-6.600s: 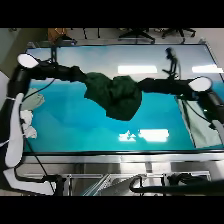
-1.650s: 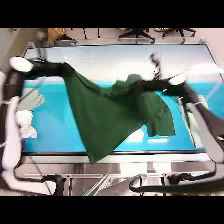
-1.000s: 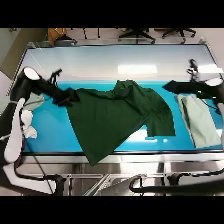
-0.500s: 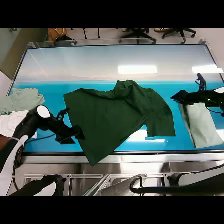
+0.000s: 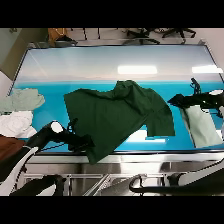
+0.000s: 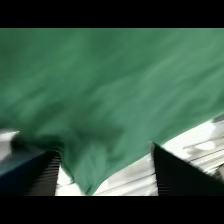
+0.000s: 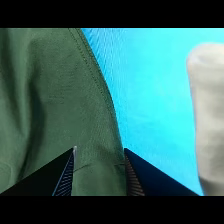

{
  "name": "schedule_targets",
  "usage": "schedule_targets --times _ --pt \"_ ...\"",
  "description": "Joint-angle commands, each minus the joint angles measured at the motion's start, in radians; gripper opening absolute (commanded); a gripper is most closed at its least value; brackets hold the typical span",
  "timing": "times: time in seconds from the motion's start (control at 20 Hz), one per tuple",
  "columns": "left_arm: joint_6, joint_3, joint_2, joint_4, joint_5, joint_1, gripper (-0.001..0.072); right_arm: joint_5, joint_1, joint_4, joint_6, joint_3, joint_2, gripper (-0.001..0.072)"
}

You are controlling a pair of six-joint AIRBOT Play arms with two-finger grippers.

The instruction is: Fold the shirts.

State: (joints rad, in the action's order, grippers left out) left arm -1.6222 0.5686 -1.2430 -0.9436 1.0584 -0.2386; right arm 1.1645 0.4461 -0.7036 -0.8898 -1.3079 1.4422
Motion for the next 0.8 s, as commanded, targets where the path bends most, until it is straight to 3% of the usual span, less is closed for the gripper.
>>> schedule_targets --times 0.0,0.05,0.1,0.35,0.55,0.75 --pt "0.057 0.094 -0.103 0.012 -0.106 -0.012 0.0277 0.0 -0.001 -0.001 0.003 0.0 0.002 0.0371" --pt "0.076 0.139 -0.117 0.011 -0.104 -0.001 0.0093 0.0 -0.001 -0.001 0.004 0.0 0.002 0.037" --pt "0.099 0.187 -0.124 0.009 -0.102 0.016 0.0015 0.0 -0.001 -0.001 0.013 0.0 0.003 0.0369" --pt "0.1 0.389 -0.129 -0.142 -0.051 0.203 0.0014 -0.004 -0.001 0.0 0.029 0.0 0.023 0.0369" --pt "0.176 0.524 -0.245 -0.135 0.023 0.343 0.0014 0.023 -0.04 -0.002 0.03 0.0 0.035 0.0364" --pt "0.212 0.679 -0.407 -0.127 0.043 0.364 0.0015 0.078 -0.104 -0.001 0.014 0.0 0.034 0.0364"
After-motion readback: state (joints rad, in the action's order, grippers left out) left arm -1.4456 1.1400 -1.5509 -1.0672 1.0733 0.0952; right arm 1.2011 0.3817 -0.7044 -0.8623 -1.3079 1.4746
